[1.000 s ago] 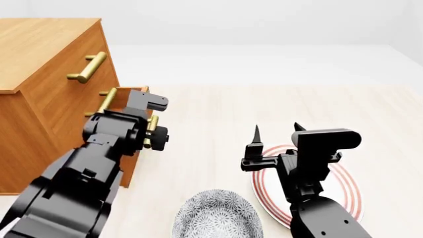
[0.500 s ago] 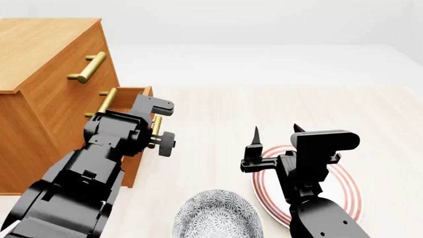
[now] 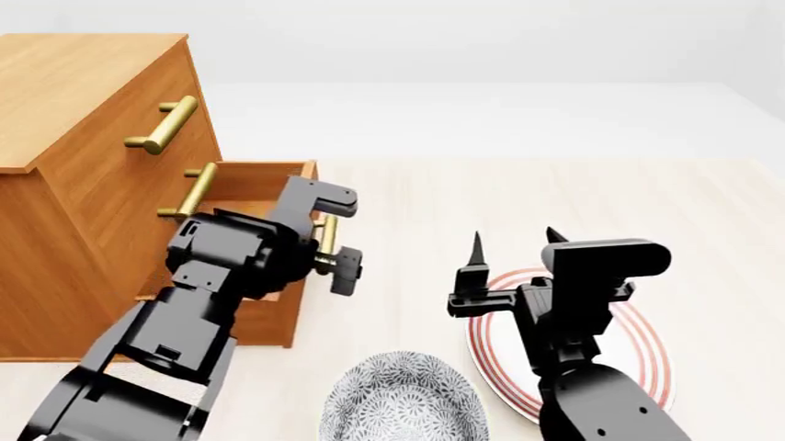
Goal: Open the bottom drawer of the cabinet.
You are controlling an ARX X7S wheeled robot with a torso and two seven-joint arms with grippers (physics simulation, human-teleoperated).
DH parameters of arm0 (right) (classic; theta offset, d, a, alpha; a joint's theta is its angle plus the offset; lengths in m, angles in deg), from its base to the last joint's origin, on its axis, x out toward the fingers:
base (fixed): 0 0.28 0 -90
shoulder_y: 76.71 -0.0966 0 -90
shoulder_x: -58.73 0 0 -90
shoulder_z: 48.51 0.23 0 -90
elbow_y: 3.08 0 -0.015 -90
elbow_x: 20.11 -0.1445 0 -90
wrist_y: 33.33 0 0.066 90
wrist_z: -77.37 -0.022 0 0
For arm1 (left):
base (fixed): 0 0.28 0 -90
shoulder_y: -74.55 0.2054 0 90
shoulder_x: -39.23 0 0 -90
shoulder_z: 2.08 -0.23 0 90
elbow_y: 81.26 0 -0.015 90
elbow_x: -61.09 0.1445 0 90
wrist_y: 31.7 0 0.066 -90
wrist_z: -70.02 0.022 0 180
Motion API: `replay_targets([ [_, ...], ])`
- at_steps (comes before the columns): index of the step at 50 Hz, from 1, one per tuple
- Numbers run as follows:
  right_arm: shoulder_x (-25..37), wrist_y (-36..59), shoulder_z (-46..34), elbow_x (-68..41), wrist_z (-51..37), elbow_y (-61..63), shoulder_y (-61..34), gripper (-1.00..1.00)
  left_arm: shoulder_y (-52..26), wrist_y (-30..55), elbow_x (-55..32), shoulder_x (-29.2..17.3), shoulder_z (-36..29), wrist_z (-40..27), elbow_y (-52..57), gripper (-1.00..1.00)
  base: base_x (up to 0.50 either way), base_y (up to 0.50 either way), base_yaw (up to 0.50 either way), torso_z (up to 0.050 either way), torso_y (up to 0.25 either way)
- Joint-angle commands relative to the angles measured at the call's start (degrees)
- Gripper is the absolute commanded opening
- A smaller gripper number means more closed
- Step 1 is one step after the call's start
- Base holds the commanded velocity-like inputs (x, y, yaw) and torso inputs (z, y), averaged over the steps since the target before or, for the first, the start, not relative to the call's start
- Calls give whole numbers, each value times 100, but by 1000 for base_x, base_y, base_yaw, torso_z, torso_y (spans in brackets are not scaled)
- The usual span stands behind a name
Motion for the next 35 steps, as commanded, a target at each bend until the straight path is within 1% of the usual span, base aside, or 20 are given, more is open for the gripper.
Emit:
replay_targets([
  [1, 29, -16, 30, -46, -25, 42, -1, 100, -47, -401, -194, 412, -85, 245, -336, 100, 0, 0, 0, 0, 0],
  [4, 39, -9, 29, -57, -32, 66, -4, 100, -111, -533, -569, 462, -363, 201, -417, 100, 0, 0, 0, 0, 0],
  [9, 52, -6, 32, -74, -45, 90, -7, 100, -234, -876, -1509, 465, -1122, 62, -552, 100, 0, 0, 0, 0, 0],
  [13, 61, -14, 25, -77, -50, 81, -3, 100, -248, -965, -1827, 439, -1329, 59, -463, 100, 0, 0, 0, 0, 0],
  [19, 69, 1, 4, -91, -56, 93, -28, 100, -178, -871, -2062, 307, -1296, 34, -21, 100, 0, 0, 0, -2, 0],
  [29, 74, 15, -9, -115, -77, 74, -67, 100, -153, -883, -2157, 212, -1307, -98, 233, 100, 0, 0, 0, 0, 0],
  [32, 85, 6, 0, -124, -83, 91, -58, 100, 18, -1058, -2225, -30, -1079, -579, 909, 100, 0, 0, 0, 0, 0],
  [33, 88, 0, 7, -127, -86, 82, -54, 100, 156, -1191, -2204, -212, -964, -944, 1461, 100, 0, 0, 0, 0, 0],
  [35, 93, -15, 1, -121, -85, 69, -50, 100, 278, -1233, -2318, -385, -755, -1254, 1990, 100, 0, 0, 0, 0, 0],
])
